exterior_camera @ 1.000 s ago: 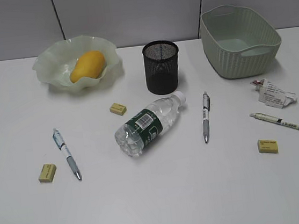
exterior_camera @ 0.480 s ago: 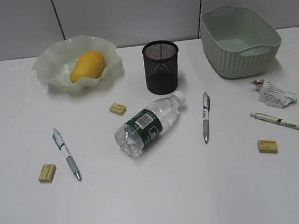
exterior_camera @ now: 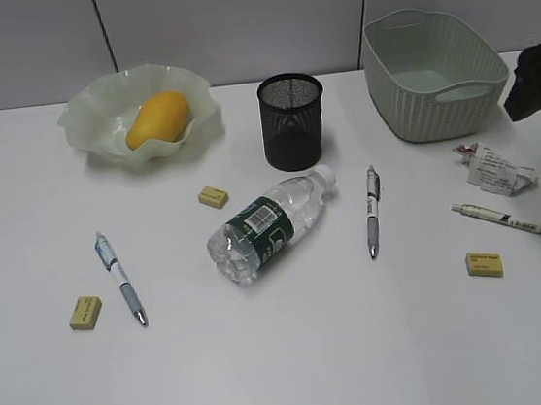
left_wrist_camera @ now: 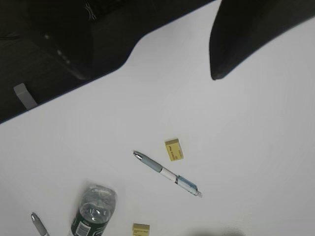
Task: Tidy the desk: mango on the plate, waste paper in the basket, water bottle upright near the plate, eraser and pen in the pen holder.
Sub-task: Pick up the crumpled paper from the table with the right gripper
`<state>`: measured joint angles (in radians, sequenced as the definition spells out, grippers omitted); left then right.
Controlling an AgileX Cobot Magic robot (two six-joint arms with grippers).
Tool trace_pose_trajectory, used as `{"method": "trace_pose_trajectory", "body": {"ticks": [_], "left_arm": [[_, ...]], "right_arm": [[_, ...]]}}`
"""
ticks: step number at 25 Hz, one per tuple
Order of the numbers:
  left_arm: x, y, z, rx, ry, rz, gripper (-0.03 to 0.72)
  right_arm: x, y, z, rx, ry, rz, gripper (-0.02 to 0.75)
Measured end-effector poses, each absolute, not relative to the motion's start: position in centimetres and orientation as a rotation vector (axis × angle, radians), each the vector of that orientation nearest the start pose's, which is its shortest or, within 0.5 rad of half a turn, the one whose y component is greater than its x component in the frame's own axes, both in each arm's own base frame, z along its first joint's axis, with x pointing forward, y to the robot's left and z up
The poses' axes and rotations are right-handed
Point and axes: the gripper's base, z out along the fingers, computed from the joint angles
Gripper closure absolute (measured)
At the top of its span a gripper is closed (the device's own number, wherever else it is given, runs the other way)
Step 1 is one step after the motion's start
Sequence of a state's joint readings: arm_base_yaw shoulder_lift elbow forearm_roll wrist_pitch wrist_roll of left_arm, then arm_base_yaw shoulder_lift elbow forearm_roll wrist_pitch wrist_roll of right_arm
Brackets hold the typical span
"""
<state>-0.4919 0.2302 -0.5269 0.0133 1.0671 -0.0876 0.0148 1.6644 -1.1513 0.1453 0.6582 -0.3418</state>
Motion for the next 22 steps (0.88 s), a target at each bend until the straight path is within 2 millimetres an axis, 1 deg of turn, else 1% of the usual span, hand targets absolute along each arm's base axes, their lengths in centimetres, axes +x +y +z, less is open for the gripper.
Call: {"method": "trace_pose_trajectory", "body": {"ticks": [6,10,15,17,19,21,22], "left_arm": [[2.6,-1.3,28.2,0.457,2.224,-0.292,0.144],[2.6,-1.3,28.2,0.457,2.224,-0.292,0.146],[2.6,-1.3,28.2,0.457,2.224,-0.292,0.149],[2.6,-1.3,28.2,0.457,2.224,-0.292,0.150],[2.6,-1.3,28.2,0.457,2.224,-0.292,0.151],[2.6,-1.3,28.2,0.457,2.224,-0.292,0.152],[2.6,-1.3,28.2,0.457,2.224,-0.292,0.152]], "right_arm": [[36.8,2.2,18.5,-0.413,2.654,0.035,0.148],[38.0,2.7,16.2,-0.420,2.623,0.018,0.148],[38.7,2.6,13.1,-0.419,2.648,0.010,0.148],[38.9,2.6,12.3,-0.417,2.651,0.007,0.156],[39.0,2.6,11.9,-0.416,2.653,0.006,0.202],[39.0,2.6,11.8,-0.416,2.652,0.005,0.292],[39.0,2.6,11.8,-0.416,2.651,0.005,0.361]]}}
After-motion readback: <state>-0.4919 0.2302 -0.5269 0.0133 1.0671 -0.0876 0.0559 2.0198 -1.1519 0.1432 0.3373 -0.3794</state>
